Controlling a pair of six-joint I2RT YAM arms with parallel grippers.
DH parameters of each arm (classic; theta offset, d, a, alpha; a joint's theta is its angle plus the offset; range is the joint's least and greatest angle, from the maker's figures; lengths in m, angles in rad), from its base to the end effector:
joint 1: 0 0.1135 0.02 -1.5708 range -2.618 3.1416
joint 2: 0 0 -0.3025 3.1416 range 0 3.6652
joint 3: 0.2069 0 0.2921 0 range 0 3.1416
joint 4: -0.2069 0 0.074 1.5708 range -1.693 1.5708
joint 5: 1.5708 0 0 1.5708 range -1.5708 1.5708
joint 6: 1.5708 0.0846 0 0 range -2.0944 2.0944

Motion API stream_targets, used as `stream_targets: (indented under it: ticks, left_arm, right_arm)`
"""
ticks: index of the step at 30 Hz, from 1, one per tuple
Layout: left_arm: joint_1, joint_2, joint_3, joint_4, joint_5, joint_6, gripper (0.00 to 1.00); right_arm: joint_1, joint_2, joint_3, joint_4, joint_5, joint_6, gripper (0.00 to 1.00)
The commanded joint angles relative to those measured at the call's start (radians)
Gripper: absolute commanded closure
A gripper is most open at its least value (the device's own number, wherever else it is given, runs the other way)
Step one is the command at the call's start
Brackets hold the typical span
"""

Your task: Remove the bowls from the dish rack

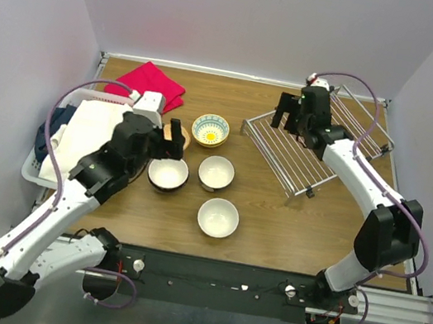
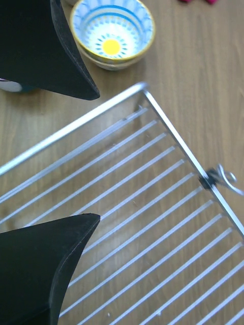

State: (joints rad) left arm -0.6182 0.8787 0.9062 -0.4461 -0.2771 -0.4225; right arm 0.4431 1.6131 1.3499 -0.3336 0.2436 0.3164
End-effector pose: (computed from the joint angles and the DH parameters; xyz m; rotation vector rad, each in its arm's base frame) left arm 0.2196 -0.1278 0.3511 0.0150 1.9945 -0.4012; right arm 0.4185 0.1760 0.3116 0.0030 2.1529 0.1775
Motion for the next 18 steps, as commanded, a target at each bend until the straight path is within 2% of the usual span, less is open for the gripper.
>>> stream_targets:
  ticks: [1, 4, 10, 12, 13, 16, 18]
  left_arm:
    - [0.159, -0.047, 0.095, -0.134, -0.043, 0.122, 0.01]
    - [0.236, -0.069, 0.137, -0.199, -0.068, 0.128, 0.01]
    - [0.259, -0.161, 0.201, -0.339, -0.18, 0.091, 0.01]
    - [0.261, -0.222, 0.209, -0.374, -0.217, 0.073, 0.01]
    - [0.259, -0.332, 0.232, -0.414, -0.29, 0.029, 0.01]
    - [0.259, -0.449, 0.232, -0.414, -0.32, 0.053, 0.01]
    - [0.259, -0.497, 0.238, -0.417, -0.307, 0.105, 0.01]
  right_arm:
    - [-0.135, 0.016, 0.081, -0.031, -0.063, 0.099, 0.0]
    - [-0.249, -0.042, 0.071, -0.068, -0.067, 0.13, 0.0]
    - [-0.477, -0.332, -0.035, -0.151, -0.038, 0.078, 0.0]
    - [-0.483, -0.448, -0.069, -0.175, 0.043, 0.043, 0.0]
    - [-0.478, -0.551, -0.136, -0.206, 0.069, 0.07, 0.0]
    - [-0.445, -0.669, -0.187, -0.223, 0.146, 0.053, 0.0]
    - [-0.371, -0.758, -0.198, -0.231, 0.189, 0.017, 0.0]
